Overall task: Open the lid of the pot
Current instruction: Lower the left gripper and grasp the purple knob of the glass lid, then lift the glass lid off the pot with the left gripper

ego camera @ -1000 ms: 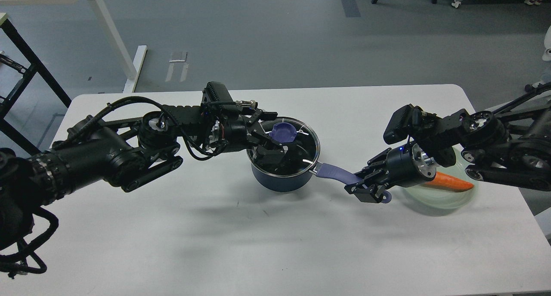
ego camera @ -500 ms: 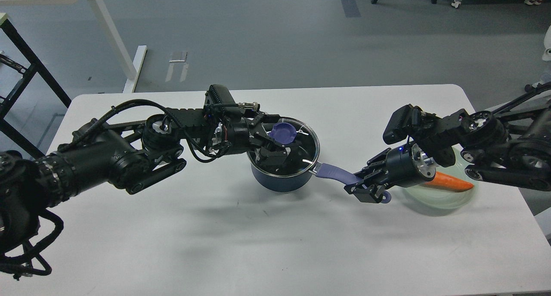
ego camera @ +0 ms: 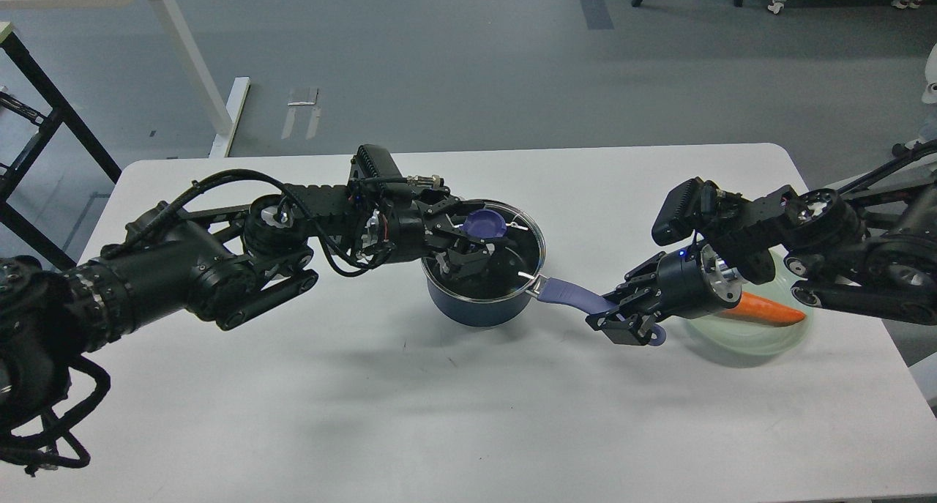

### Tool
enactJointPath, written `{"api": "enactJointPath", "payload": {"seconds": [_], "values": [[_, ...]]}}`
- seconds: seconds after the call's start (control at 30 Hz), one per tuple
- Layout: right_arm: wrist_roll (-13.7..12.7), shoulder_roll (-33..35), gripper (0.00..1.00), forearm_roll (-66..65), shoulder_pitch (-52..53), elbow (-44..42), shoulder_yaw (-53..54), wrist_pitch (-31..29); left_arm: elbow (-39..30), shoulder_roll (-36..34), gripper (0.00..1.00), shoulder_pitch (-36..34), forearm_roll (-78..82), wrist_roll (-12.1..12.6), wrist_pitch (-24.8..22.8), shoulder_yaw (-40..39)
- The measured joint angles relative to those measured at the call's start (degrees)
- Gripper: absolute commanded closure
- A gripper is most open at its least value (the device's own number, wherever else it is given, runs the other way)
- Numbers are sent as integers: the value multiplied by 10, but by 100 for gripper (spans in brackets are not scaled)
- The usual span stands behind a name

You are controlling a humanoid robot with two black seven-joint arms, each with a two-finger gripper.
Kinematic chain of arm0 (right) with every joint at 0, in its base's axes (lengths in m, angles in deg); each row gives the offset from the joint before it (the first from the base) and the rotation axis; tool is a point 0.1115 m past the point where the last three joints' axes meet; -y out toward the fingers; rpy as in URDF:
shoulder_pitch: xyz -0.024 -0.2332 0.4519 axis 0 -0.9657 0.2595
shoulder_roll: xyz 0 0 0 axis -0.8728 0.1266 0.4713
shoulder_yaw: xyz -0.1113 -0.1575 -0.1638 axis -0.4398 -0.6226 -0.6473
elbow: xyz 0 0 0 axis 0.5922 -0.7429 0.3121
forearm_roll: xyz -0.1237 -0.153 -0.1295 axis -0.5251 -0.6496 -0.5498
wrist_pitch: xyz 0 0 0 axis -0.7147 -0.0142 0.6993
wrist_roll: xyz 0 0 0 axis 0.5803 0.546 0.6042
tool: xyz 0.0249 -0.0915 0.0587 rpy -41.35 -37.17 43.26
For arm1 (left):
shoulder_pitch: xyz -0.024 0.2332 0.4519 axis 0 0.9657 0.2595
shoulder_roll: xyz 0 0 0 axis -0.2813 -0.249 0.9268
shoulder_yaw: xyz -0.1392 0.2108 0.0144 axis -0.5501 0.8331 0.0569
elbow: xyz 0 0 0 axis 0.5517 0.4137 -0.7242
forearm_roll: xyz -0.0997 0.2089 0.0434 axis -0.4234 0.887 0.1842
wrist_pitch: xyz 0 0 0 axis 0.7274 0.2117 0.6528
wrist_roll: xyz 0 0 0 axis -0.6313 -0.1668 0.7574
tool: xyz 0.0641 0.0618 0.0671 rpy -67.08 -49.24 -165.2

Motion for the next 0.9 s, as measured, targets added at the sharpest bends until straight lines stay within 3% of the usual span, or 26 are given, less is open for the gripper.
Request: {"api": "enactJointPath", "payload": {"seconds": [0.17,0.53,0.9], "values": [[0,0,75,0,0,0,0,0,-43,-23,60,-7,-1,-1,-1,-2],[0,4,74,0,0,0,0,0,-143,-185,59,-37,-6,0,0,-3],[0,1,74,0,0,-2,0,0,-151,-320,59,60,-26,0,19,0]]}}
